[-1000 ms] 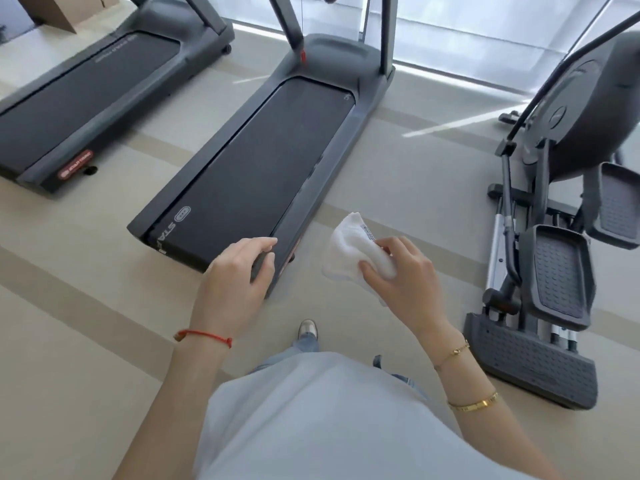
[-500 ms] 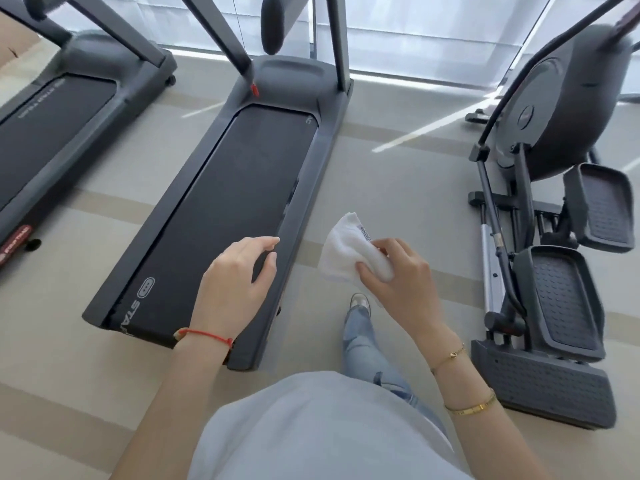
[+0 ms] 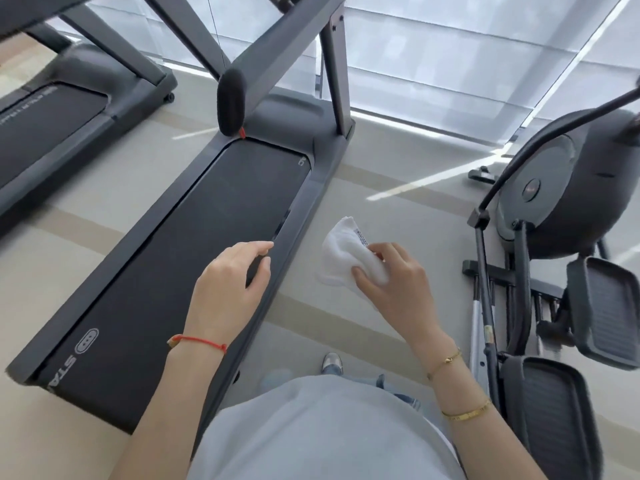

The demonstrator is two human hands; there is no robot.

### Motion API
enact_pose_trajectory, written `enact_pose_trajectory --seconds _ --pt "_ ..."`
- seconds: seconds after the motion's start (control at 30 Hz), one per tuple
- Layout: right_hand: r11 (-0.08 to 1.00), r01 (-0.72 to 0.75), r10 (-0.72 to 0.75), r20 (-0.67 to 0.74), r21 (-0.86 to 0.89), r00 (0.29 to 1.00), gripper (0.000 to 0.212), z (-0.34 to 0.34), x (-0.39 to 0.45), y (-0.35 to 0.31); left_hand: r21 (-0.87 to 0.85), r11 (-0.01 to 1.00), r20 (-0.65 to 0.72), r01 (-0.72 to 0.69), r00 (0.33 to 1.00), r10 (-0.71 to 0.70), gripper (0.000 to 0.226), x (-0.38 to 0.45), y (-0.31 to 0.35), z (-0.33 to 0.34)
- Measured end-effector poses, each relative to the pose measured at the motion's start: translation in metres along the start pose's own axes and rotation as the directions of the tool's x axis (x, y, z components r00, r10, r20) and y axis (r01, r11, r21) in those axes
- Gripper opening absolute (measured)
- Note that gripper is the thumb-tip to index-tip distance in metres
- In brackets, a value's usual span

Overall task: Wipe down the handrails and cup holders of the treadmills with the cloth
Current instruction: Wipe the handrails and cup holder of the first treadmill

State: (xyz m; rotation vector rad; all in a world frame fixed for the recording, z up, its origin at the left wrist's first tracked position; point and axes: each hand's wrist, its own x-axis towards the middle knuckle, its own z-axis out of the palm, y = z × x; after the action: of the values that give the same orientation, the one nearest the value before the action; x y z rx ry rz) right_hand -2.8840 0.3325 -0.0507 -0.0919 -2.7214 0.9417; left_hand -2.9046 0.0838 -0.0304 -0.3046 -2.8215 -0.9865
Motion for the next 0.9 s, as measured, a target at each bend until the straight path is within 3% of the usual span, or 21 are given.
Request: enact_pose_trajectory --seconds 0.33,0.6,0.9 --pt "0.983 0.170 -0.175 0.067 0.065 0.982 0.027 0.012 0.165 0.017 0.052 0.993 -0.175 0.103 0.980 -0.093 0.027 0.122 0.007 0.011" --pt "0.929 0.333 -0.347 0.066 0.162 0.936 0.026 0.045 0.305 -0.005 0.108 0.970 -0.409 0.216 0.899 -0.154 0.029 0.225 -0.021 0.001" --pt "0.849 0.503 -0.506 -0.023 0.164 0.862 0.028 0.069 0.447 -0.046 0.098 0.942 -0.466 0.320 0.851 -0.241 0.030 0.308 -0.041 -0.001"
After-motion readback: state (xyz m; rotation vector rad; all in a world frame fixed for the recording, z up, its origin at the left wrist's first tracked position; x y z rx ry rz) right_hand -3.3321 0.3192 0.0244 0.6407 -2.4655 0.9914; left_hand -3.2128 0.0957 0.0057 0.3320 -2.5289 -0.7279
